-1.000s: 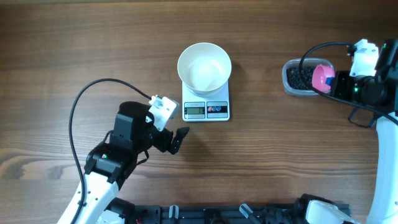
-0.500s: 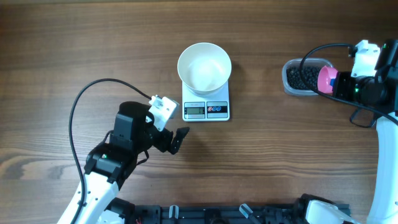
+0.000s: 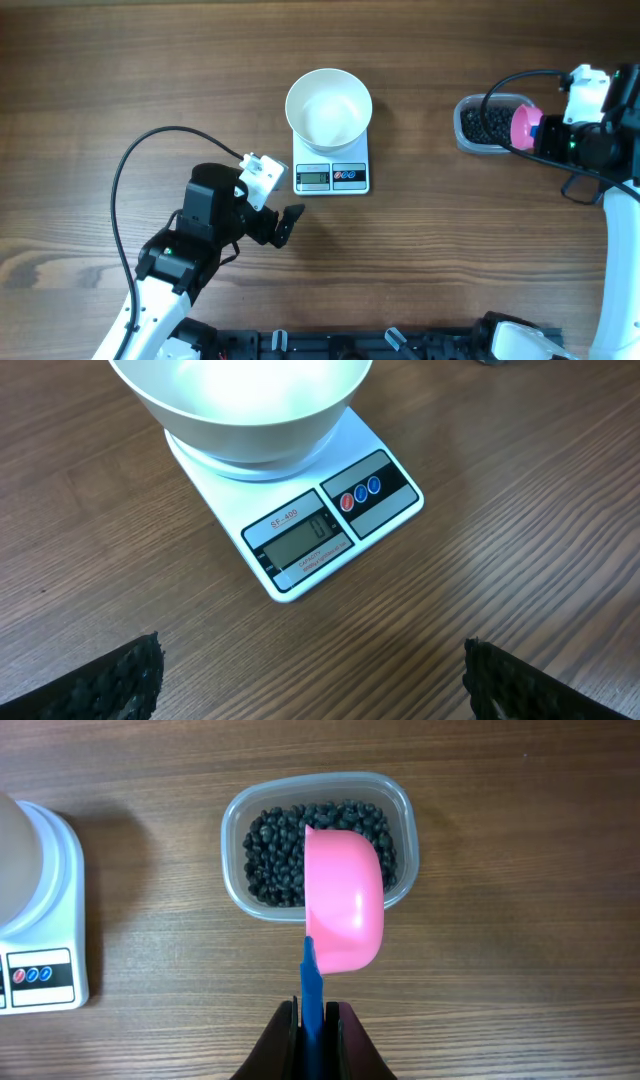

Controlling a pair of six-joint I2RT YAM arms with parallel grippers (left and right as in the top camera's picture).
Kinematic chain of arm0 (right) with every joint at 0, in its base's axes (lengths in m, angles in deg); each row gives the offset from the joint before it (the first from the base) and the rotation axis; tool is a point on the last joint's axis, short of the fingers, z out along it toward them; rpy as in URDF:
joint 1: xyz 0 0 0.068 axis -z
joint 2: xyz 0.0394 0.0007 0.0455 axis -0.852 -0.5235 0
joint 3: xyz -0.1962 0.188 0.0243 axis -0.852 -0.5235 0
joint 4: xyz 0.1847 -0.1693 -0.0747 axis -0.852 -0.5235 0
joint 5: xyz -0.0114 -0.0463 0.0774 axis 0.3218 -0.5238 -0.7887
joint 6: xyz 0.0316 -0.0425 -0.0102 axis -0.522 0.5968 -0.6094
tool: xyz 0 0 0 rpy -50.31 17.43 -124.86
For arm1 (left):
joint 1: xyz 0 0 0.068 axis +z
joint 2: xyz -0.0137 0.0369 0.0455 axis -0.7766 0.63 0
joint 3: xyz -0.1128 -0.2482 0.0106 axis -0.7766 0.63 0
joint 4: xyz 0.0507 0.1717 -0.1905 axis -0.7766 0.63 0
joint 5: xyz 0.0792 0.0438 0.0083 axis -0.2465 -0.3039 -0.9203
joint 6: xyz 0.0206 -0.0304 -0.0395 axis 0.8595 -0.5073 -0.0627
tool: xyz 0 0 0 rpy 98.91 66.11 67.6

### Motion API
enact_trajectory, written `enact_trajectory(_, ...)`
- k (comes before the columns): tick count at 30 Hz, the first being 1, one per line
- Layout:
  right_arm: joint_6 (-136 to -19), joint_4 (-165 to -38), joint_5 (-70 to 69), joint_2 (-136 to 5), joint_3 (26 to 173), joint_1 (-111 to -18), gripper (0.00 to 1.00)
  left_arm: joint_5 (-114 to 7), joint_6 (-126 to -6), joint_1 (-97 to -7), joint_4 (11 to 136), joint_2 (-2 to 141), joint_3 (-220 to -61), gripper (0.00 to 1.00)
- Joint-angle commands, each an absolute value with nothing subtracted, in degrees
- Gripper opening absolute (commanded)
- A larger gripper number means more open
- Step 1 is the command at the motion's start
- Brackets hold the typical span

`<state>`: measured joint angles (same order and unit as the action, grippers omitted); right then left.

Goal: Scoop item into bowl and weigh 150g on scale
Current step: 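Lower the scoop into the black beans and scoop them up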

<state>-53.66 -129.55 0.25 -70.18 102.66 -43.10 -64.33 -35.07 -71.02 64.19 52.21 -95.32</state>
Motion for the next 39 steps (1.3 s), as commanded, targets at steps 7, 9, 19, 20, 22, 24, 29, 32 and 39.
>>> enact_trajectory(7,-52.88,-128.67,1.24,-72.63,102.09,-42.93,0.04,-63.46,-34.39,-70.59,64.06,52.23,-94.73,1.00)
enact_trajectory(9,-52.90,-127.78,1.24,-74.16,102.09,-42.93,0.04,-63.46,-34.39,-70.59,64.06,52.23,-94.73,1.00)
enact_trajectory(19,-51.39,-124.85,1.24,-84.41,102.09,-42.93,0.04,-63.46,-34.39,-70.59,64.06,52.23,-94.73,1.00)
enact_trajectory(20,-51.30,-124.74,1.28,-84.41,102.09,-42.93,0.04,-63.46,-34.39,-70.59,64.06,52.23,-94.73,1.00)
enact_trajectory(22,-49.01,-124.43,1.30,-84.41,102.09,-42.93,0.04,-63.46,-34.39,-70.59,64.06,52.23,-94.73,1.00)
enact_trajectory(24,-47.89,-124.08,1.74,-84.41,102.09,-42.93,0.04,-63.46,-34.39,-70.59,64.06,52.23,-94.73,1.00)
enact_trajectory(29,-46.91,-123.19,3.23,-84.41,102.09,-42.93,0.04,-63.46,-34.39,-70.59,64.06,52.23,-94.73,1.00)
enact_trajectory(32,-46.86,-122.92,3.20,-84.44,102.09,-42.93,0.04,-63.46,-34.39,-70.59,64.06,52.23,-94.73,1.00)
enact_trajectory(39,-45.44,-122.55,3.84,-86.21,102.09,-42.93,0.04,-63.46,-34.39,-70.59,64.06,52.23,-94.73,1.00)
